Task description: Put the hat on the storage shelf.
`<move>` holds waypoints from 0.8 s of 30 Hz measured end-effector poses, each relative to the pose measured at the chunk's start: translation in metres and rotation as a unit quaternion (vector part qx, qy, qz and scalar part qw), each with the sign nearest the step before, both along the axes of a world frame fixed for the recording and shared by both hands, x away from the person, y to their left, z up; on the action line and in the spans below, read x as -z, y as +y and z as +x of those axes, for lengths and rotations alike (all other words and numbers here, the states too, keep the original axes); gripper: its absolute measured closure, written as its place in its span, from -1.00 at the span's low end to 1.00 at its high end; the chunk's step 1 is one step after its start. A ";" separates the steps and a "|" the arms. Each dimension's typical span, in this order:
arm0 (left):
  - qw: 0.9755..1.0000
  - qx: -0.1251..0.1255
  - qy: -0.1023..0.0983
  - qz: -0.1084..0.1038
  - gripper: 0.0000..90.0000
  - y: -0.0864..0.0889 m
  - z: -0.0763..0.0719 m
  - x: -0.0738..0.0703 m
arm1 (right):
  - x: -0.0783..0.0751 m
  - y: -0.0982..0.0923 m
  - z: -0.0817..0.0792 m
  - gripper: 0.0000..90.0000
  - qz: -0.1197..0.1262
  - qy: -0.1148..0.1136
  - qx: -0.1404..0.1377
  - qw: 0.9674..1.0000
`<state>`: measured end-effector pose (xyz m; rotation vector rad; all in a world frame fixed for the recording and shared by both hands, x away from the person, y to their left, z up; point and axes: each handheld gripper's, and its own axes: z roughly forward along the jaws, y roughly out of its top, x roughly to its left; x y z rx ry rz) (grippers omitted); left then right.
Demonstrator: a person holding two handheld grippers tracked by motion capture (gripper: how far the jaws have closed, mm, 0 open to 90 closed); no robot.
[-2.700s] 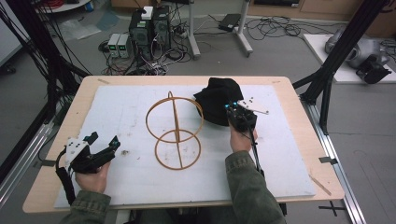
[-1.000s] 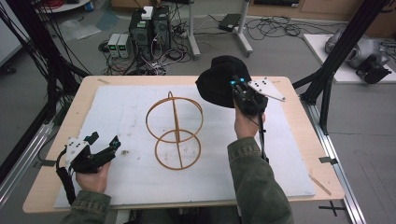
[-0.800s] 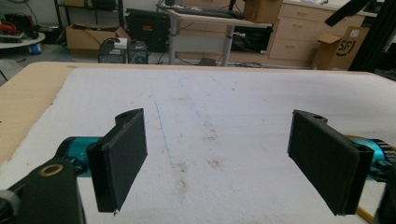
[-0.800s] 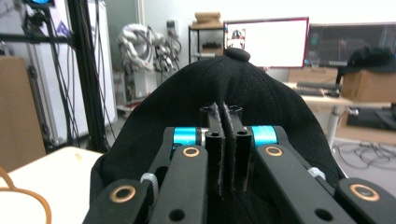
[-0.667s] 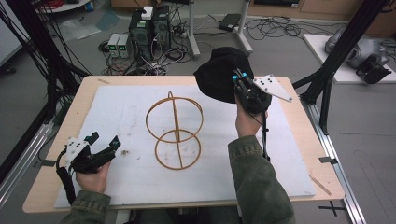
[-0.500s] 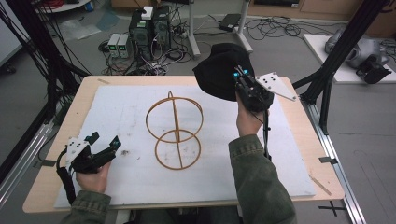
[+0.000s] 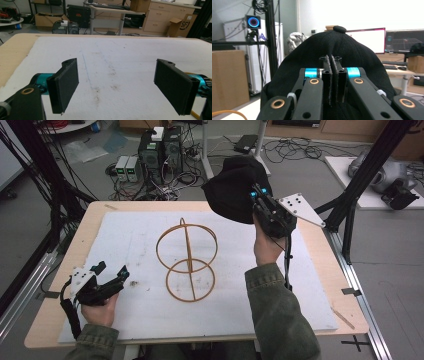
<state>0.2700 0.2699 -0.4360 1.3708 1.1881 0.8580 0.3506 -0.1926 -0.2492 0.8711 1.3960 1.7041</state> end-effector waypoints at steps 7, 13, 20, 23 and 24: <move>1.000 -0.001 0.000 0.001 -0.56 0.000 0.000 0.000 | -0.004 0.015 -0.009 0.96 0.002 0.000 -0.036 0.999; 1.000 -0.001 0.001 0.000 -0.56 0.000 0.000 0.000 | -0.005 0.026 -0.015 0.96 0.001 -0.004 -0.060 0.998; 1.000 -0.002 0.000 -0.001 -0.56 0.000 0.000 0.000 | -0.007 0.040 -0.026 0.96 -0.001 -0.012 -0.099 0.995; 1.000 -0.001 0.001 -0.001 -0.56 0.000 0.000 0.000 | -0.008 0.044 -0.030 0.96 0.002 -0.013 -0.113 0.993; 1.000 -0.001 0.001 -0.001 -0.56 0.000 0.000 0.000 | -0.008 0.044 -0.030 0.96 0.002 -0.013 -0.113 0.993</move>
